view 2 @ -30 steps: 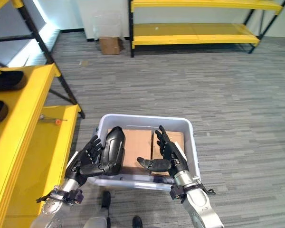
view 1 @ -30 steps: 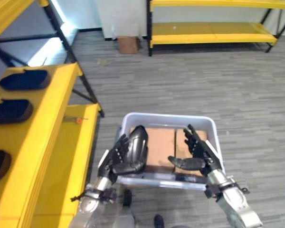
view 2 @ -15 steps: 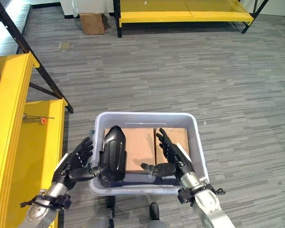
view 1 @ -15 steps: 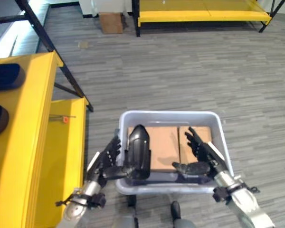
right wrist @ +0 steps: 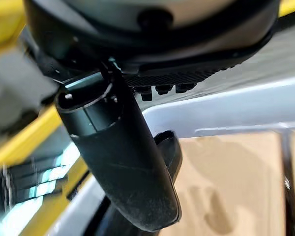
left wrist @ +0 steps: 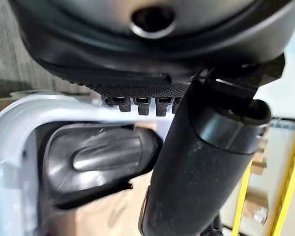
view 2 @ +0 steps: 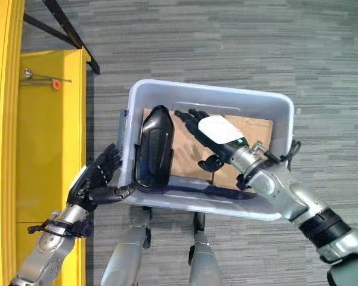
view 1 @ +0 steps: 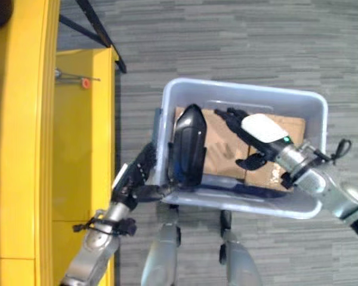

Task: Move parts from the plastic box to the shelf.

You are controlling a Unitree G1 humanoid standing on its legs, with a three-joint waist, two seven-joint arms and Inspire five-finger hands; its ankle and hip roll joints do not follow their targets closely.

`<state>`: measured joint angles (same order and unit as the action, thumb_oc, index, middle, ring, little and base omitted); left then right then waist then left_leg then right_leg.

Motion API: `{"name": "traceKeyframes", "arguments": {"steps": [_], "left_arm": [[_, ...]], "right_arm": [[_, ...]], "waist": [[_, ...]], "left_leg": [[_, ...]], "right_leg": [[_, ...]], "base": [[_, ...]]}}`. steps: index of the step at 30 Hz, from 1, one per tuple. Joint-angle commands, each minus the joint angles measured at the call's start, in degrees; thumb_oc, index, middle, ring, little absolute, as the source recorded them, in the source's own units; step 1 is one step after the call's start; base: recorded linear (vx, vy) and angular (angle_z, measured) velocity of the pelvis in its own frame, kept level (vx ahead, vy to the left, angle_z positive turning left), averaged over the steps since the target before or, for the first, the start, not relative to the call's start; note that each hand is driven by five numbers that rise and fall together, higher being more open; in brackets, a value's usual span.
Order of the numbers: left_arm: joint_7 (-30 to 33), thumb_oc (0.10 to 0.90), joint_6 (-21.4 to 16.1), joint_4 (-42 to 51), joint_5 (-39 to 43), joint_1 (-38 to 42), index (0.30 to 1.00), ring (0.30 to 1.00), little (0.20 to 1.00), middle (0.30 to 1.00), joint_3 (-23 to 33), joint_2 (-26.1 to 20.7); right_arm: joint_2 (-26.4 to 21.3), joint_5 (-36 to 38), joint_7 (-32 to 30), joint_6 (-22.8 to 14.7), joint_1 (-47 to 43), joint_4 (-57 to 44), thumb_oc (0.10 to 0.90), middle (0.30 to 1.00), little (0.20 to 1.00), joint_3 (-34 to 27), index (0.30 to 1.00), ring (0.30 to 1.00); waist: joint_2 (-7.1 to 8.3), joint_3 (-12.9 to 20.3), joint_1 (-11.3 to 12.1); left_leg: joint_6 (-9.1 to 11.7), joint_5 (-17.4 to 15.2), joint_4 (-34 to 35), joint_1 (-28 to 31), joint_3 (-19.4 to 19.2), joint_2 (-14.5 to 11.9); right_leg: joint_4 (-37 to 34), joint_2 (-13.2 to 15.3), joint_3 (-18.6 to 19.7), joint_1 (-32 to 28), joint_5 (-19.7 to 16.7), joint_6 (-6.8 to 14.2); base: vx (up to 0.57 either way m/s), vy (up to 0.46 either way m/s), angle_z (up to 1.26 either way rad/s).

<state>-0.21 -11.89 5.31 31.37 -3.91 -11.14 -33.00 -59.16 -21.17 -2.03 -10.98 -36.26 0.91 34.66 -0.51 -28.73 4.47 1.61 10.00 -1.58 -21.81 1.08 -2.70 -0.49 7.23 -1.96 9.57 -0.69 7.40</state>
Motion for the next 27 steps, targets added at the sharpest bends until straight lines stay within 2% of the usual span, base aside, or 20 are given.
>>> {"name": "traceKeyframes", "arguments": {"steps": [1, 4, 5, 6, 8, 10, 15, 27], "left_arm": [[1.3, 0.9, -6.5, 6.3, 0.0, -0.4, 1.0, 1.0, 1.0, 1.0, 1.4, -2.2], [1.9, 0.9, -6.7, 6.4, -0.5, 0.1, 1.0, 1.0, 1.0, 1.0, 1.7, -1.9], [2.0, 0.9, -6.7, 6.1, -0.7, 0.2, 1.0, 1.0, 1.0, 1.0, 1.7, -2.0], [2.6, 0.9, -6.7, 6.0, -1.4, 0.5, 1.0, 1.0, 1.0, 1.0, 1.9, -2.4], [3.0, 0.9, -6.6, 5.9, -1.7, 0.6, 1.0, 1.0, 1.0, 1.0, 2.0, -2.2], [3.6, 0.9, -6.1, 5.4, -2.2, 1.1, 1.0, 1.0, 1.0, 1.0, 1.4, -1.9], [3.7, 0.9, -5.8, 5.2, -2.6, 2.5, 1.0, 1.0, 1.0, 1.0, 0.1, -0.8], [4.3, 0.9, -5.9, 4.1, -3.5, 3.9, 1.0, 1.0, 1.0, 1.0, -0.7, -0.1]], "right_arm": [[-3.7, -7.1, -3.0, -2.8, -6.4, -1.4, 0.9, 1.0, 1.0, 2.3, 1.0, 1.0], [-5.4, -10.8, -2.7, -2.7, -9.0, -1.0, 0.9, 1.0, 1.0, 5.0, 1.0, 1.0], [-6.7, -14.5, -2.8, -2.5, -10.7, -0.3, 0.9, 1.0, 1.0, 7.2, 1.0, 1.0], [-9.8, -23.0, -3.4, -2.5, -17.8, 1.6, 0.9, 1.0, 1.0, 15.0, 1.0, 1.0], [-10.3, -24.9, -3.0, -2.5, -19.2, 1.8, 0.9, 1.0, 1.0, 16.8, 1.0, 1.0], [-11.8, -30.2, -3.3, -2.3, -22.7, 0.7, 0.9, 1.0, 1.0, 19.9, 1.0, 1.0], [-12.0, -31.9, -2.5, -2.4, -26.6, 0.3, 0.9, 1.0, 1.0, 23.1, 1.0, 1.0], [-10.2, -31.4, -1.1, -2.8, -27.4, 2.0, 0.9, 1.0, 1.0, 26.1, 1.0, 1.0]], "waist": [[1.12, 4.0, 0.2], [0.75, 3.3, 0.2], [0.67, 3.2, 0.4], [0.61, 2.9, 0.8], [0.53, 2.7, 0.6], [0.69, 2.2, 0.6], [0.59, 1.5, 0.4], [0.22, 0.3, 0.5]], "left_leg": [[1.9, -4.4, -6.2, -0.1, -0.6, -3.3], [2.0, -4.4, -6.8, -1.2, -0.2, -3.1], [2.0, -4.5, -7.0, -1.4, -0.1, -3.0], [2.1, -4.6, -7.3, -2.0, -0.1, -2.9], [2.2, -4.6, -7.4, -2.3, -0.1, -2.9], [2.2, -4.7, -7.7, -2.9, 0.1, -2.8], [2.2, -4.6, -7.8, -3.6, 0.3, -2.7], [2.0, -4.7, -8.0, -4.4, 0.9, -2.2]], "right_leg": [[11.9, 1.9, 1.8, 5.2, 3.7, -1.3], [13.1, 2.0, 1.6, 6.2, 4.0, -1.4], [13.5, 2.0, 1.6, 6.6, 4.2, -1.5], [14.1, 1.9, 1.8, 7.4, 4.4, -1.5], [14.4, 1.9, 1.8, 7.8, 4.4, -1.5], [14.9, 1.8, 2.0, 8.5, 4.6, -1.7], [15.8, 1.6, 1.7, 9.4, 4.9, -1.8], [16.8, 1.5, 1.1, 10.2, 5.5, -2.0]], "base": [[-0.04, -0.021, 0.18], [-0.03, -0.015, 0.09], [-0.05, -0.018, 0.08], [-0.05, -0.017, 0.06], [-0.02, -0.004, 0.01], [-0.03, -0.029, 0.11], [-0.01, -0.013, 0.01], [0.0, 0.0, 0.0]]}}
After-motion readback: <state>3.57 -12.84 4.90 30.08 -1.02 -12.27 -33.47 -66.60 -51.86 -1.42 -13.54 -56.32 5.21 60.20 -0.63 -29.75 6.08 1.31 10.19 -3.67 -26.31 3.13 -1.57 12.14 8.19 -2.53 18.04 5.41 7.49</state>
